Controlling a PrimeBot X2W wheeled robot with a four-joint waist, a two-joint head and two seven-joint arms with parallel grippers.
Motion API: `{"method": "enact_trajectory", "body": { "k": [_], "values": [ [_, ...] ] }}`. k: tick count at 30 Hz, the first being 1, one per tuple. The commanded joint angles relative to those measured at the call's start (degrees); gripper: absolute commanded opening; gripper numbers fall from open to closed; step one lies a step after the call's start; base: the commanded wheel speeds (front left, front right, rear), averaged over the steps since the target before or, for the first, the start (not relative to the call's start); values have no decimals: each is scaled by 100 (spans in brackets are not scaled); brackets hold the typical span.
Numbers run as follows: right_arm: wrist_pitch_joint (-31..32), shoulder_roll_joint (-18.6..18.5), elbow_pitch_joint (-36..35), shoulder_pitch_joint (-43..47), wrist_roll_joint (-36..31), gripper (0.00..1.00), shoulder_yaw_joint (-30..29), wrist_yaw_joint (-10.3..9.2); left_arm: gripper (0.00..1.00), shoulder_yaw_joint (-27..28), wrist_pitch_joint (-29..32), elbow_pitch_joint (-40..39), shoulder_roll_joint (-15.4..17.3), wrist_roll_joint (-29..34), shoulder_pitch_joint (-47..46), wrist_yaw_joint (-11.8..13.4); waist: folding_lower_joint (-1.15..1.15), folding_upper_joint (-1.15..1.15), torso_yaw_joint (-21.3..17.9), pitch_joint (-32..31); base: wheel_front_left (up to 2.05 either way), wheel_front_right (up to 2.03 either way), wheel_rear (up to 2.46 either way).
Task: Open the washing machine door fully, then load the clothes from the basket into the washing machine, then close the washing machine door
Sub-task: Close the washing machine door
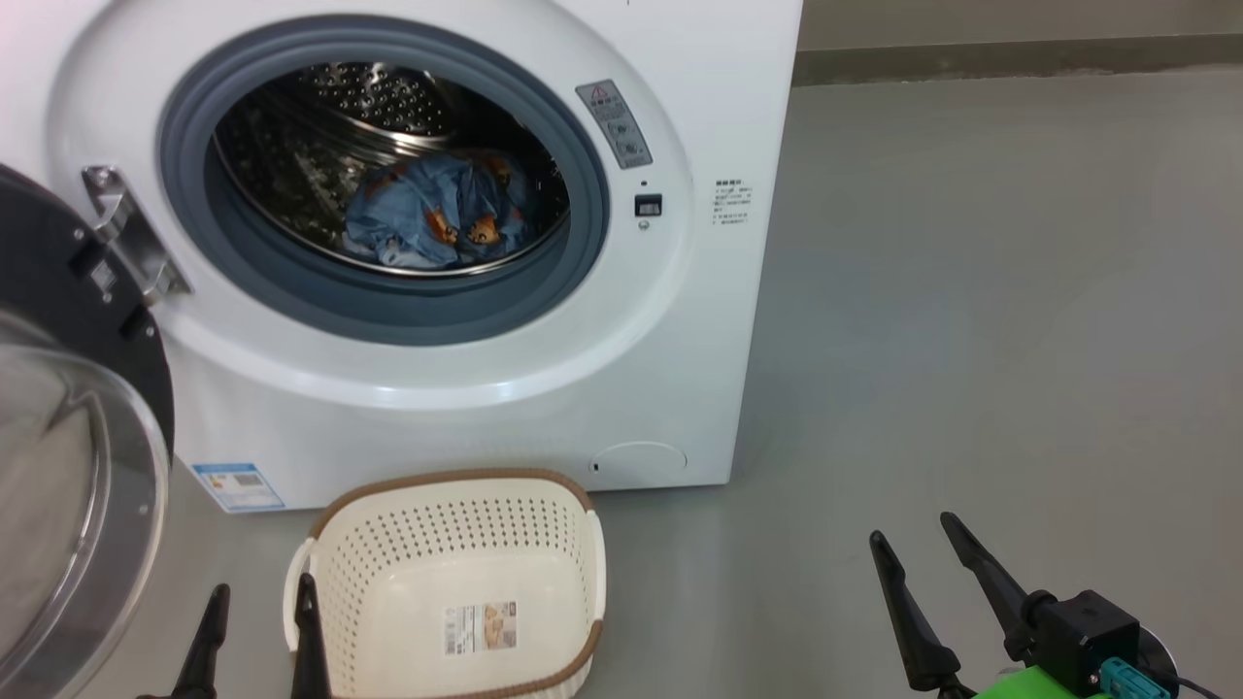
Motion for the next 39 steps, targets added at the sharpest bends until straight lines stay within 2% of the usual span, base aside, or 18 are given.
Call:
{"method": "enact_trajectory", "body": {
  "k": [1, 12, 39],
  "values": [
    [-36, -17, -131, -88, 7, 100, 136, 35, 100, 189, -53, -94, 143, 44, -197, 46, 0, 0, 3, 1, -174, 174, 0],
    [-55, -17, -87, -98, 27, 100, 110, 35, 100, 160, -28, -98, 187, 82, -222, 52, 0, 0, 23, -4, -115, 115, 0],
    [-63, -17, -58, -88, 23, 100, 125, 35, 100, 129, -31, -141, 191, 83, -193, 110, 0, 0, 5, -25, -1, 1, 0]
  ]
}}
